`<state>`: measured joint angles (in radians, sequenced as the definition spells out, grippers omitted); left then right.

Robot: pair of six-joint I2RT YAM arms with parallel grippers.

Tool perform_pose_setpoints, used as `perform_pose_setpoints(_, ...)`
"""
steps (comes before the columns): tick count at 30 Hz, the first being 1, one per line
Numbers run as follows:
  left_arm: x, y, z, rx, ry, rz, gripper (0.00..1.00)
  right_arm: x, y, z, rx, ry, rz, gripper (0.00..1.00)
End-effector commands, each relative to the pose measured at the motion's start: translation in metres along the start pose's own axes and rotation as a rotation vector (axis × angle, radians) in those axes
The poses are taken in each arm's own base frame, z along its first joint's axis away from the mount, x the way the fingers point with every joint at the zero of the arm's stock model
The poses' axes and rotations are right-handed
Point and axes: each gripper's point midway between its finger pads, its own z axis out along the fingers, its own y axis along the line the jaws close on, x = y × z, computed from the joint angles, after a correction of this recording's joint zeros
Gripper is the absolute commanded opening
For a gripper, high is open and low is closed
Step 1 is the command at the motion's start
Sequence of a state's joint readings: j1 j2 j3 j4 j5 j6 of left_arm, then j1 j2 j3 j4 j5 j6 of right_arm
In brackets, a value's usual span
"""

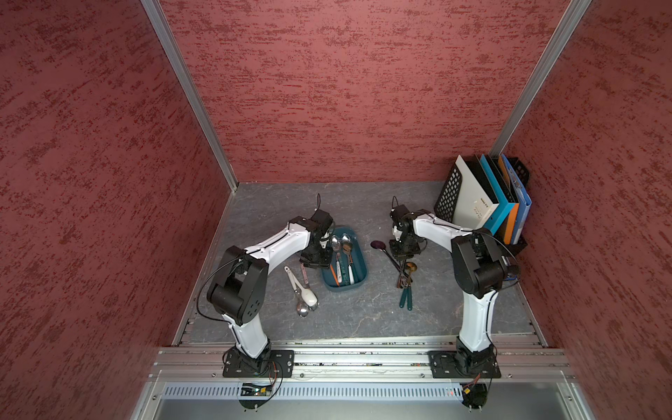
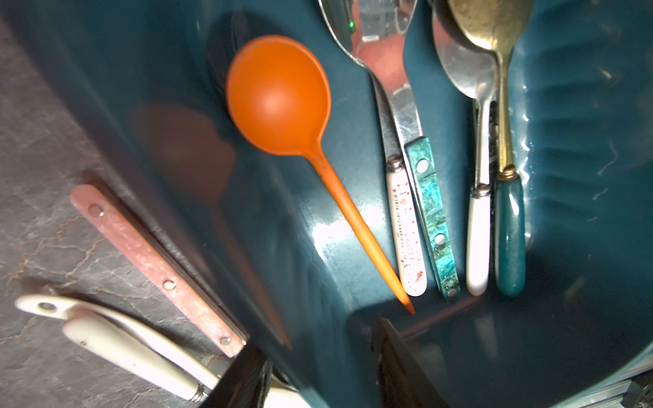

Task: Put the spoon into the storage box
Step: Pick up the spoon from the center of the board.

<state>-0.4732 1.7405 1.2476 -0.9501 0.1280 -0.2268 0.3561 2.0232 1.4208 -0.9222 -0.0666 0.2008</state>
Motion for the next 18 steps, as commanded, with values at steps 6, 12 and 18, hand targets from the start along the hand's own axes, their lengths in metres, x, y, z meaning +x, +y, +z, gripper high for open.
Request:
perform_pose_setpoints(6, -0.012, 0.001, -0.034, 0.018, -0.089, -0.004, 0.52, 0.016, -0.005, 0.016, 0.016, 0.073, -0.009, 0.11)
perform_pose_setpoints(12, -0.020, 0.007, -0.065, 0.065, -0.174, -0.052, 0.54, 0.004, 0.000, 0.004, 0.000, 0.034, -0.022, 0.09)
perform_pose_setpoints(18, -0.013, 0.026, -0.076, 0.114, -0.220, -0.133, 0.56, -0.007, 0.005, -0.018, -0.014, -0.017, -0.029, 0.08)
